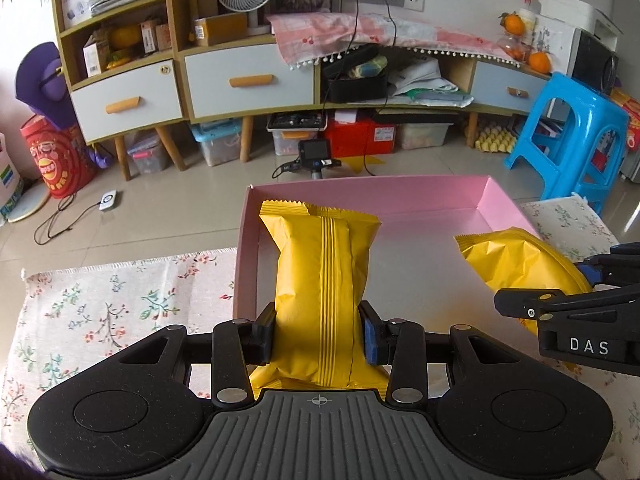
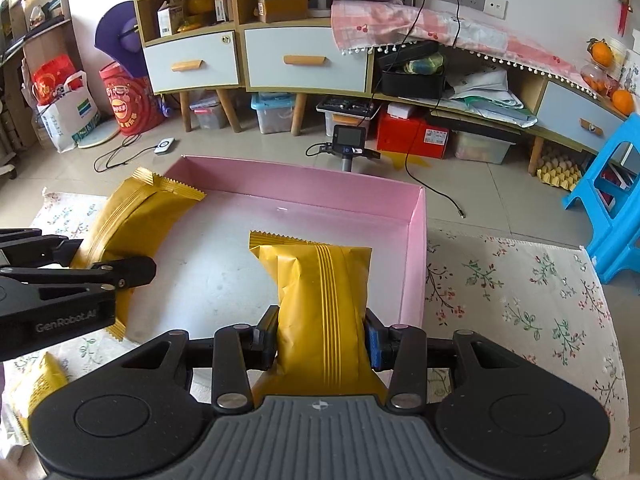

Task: Organize snacks
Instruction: 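Open the left tool to drop its yellow pack in the box while the right tool releases its pack, then move both tools back over the snack pile, then grasp the white-and-blue milk stick pack with the left tool while the right tool grasps the pink bar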

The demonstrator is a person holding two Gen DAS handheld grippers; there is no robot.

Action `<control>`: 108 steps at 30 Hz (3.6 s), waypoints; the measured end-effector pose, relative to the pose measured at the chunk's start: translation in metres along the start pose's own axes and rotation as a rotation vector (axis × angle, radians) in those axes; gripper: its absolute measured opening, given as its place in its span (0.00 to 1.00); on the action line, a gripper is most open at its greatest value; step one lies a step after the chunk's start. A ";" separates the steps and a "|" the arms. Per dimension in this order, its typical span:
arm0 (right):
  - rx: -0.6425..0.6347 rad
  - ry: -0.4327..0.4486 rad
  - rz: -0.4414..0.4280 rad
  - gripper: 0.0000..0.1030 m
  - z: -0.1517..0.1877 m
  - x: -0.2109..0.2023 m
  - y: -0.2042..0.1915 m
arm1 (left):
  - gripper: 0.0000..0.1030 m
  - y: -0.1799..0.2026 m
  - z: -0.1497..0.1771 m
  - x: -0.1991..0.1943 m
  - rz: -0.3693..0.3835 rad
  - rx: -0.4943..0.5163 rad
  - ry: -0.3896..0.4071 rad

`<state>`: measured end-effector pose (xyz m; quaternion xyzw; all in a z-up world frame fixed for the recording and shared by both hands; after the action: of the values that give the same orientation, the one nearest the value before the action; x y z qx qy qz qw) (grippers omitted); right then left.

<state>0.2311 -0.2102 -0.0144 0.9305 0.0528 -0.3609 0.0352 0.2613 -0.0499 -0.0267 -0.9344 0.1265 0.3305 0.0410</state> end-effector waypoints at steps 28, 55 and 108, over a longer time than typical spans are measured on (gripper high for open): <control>-0.055 0.061 0.031 0.70 -0.007 -0.062 -0.013 | 0.76 -0.013 0.005 -0.070 0.002 -0.015 0.014; -0.078 0.017 -0.073 0.81 0.073 -0.127 -0.050 | 0.87 -0.024 0.099 -0.154 0.079 0.025 -0.064; 0.052 -0.150 0.024 0.20 0.154 -0.106 -0.025 | 0.19 0.017 0.174 -0.180 0.239 0.263 -0.176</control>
<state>0.0470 -0.2093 -0.0570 0.9020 0.0295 -0.4302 0.0190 0.0164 -0.0006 -0.0486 -0.8669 0.2745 0.3940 0.1338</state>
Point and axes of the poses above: each gripper's, at about its wrist camera, not at the fingertips, and x roughly the way its jaws point, y to its right, z to its underside, the point moved 2 cm from there along x, roughly the way its jaws point, and after that the axes turned 7 degrees about y, right-handed, at the moved point
